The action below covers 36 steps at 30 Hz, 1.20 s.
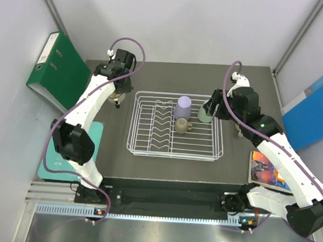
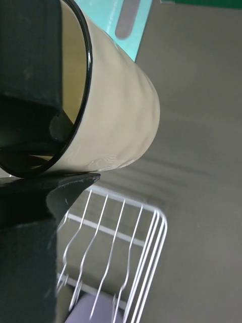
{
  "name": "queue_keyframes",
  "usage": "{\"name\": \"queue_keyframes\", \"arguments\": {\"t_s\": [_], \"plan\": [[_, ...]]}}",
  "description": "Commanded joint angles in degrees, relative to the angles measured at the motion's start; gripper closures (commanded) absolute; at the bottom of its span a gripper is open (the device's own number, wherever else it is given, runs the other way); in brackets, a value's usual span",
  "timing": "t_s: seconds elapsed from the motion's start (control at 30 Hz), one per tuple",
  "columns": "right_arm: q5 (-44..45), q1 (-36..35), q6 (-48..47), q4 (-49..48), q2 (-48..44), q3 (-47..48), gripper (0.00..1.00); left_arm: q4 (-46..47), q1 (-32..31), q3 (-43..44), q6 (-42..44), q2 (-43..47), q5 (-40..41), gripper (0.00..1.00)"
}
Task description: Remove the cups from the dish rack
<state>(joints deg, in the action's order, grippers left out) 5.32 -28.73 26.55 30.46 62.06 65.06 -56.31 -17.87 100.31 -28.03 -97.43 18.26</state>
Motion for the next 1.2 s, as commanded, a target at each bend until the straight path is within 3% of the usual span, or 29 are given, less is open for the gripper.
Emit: {"name": "queue_keyframes", "arguments": {"t_s": [0.0,0.5,1.0,1.07,1.17], "plan": [[1.2,-0.2,-1.4,-0.2,-2.3,0.7,0.33,0.5,1.9,2.4,4.4,-3.5,4.4,1.00],[2.1,-0.1,-1.9,0.3,-5.7,-2.6,0.33,5.5,10.8,2.4,3.2,-19.0,-9.7,1.00],[3.9,-0.2,-2.3,0.7,-4.8,-3.5,0.34,5.5,12.3,7.9,3.0,-28.7,-13.3,1.00],[4.0,-0.2,-2.3,0.5,-4.6,-3.5,0.34,5.0,12.3,7.7,2.5,-28.3,-12.9,0.96],[3.7,-0.2,-2.0,0.0,-4.1,-3.9,0.33,5.2,12.3,7.1,2.5,-26.2,-11.9,0.76]]}}
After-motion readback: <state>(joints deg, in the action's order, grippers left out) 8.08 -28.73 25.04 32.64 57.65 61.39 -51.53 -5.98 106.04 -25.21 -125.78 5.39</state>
